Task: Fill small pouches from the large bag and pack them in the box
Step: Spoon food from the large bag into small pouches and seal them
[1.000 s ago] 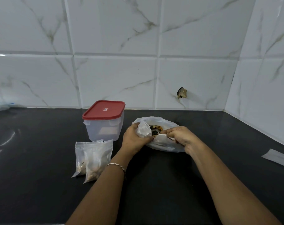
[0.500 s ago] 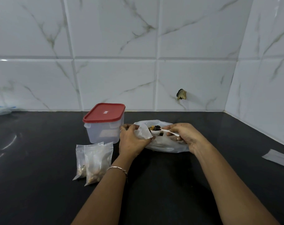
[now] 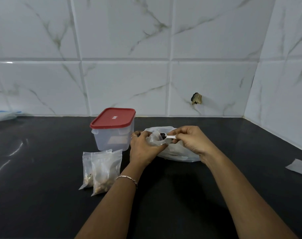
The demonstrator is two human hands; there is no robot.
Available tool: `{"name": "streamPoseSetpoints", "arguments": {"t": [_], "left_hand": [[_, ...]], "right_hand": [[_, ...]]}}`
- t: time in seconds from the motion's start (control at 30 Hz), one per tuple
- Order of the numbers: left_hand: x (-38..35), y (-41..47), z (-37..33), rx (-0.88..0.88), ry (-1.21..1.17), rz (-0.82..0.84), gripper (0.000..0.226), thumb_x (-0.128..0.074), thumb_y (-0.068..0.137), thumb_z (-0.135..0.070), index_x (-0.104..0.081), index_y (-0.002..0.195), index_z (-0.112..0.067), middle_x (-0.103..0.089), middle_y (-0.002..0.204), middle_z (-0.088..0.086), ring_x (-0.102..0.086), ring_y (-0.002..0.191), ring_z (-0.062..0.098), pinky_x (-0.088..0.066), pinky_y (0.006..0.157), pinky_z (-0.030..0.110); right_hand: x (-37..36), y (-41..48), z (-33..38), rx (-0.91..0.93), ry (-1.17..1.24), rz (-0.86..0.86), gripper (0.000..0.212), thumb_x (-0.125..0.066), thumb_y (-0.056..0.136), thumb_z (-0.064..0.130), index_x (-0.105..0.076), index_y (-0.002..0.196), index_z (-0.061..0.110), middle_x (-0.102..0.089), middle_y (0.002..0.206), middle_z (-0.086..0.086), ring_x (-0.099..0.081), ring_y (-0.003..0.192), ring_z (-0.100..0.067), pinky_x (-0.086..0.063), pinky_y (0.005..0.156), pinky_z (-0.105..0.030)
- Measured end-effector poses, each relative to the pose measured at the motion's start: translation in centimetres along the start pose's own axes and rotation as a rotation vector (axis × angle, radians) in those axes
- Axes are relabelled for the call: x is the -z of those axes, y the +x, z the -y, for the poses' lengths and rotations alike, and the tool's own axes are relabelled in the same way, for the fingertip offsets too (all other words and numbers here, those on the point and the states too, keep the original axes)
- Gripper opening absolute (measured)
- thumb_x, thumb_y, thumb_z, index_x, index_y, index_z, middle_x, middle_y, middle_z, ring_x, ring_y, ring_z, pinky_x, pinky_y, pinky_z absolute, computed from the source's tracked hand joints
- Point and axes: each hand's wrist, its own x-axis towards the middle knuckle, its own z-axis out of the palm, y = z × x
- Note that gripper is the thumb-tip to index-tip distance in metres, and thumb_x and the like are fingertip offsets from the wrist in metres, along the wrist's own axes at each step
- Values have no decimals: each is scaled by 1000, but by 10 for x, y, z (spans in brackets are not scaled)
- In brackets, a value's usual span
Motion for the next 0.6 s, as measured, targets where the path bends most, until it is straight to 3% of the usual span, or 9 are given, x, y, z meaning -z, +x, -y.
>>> {"name": "streamPoseSetpoints", "arguments": {"t": [0.07,0.13,0.2,0.37,0.53,0.6], "left_hand": [[-1,1,0,18,-11,11,74,-84,63,-49,-55,125,-19,-34,138,2,-41,125,23,-42,103,35],[-1,0,-1,35,-26,20,77,-83,64,-48,-53,128,-18,-32,141,3,-40,128,23,-41,104,36],[-1,0,-1,48,-40,17,80,-82,65,-50,-51,131,-17,-32,144,4,-39,130,24,-39,105,38],[-1,0,-4,85,-97,18,79,-81,66,-50,-52,130,-16,-35,140,5,-42,128,25,-40,105,38],[2,-3,-9,129,-145,19,105,-69,44,-69,-51,133,-18,-39,138,5,-45,126,24,-42,106,45],[2,-4,-10,128,-179,7,103,-66,38,-70,-55,127,-18,-43,134,6,-49,121,24,-45,103,45]], "right_hand": [[-4,0,-2,62,-102,-6,27,-52,90,3,-74,95,17,-71,84,3,-65,82,-2,-46,72,-10],[-7,1,-7,188,-325,-40,23,-56,92,13,-71,100,28,-71,92,13,-67,89,-7,-51,88,-30],[-11,-1,-9,341,-535,-73,20,-61,91,21,-66,105,33,-69,103,16,-64,96,-7,-47,97,-39],[-17,-6,-5,676,-783,-152,26,-64,87,11,-66,110,22,-69,106,4,-60,99,-15,-48,91,-33],[-22,-9,3,829,-841,-157,27,-72,77,2,-71,102,14,-72,96,-4,-62,92,-22,-53,80,-39],[-24,-9,5,860,-871,-172,29,-77,71,2,-72,98,13,-72,91,-4,-63,89,-23,-54,76,-40]]}}
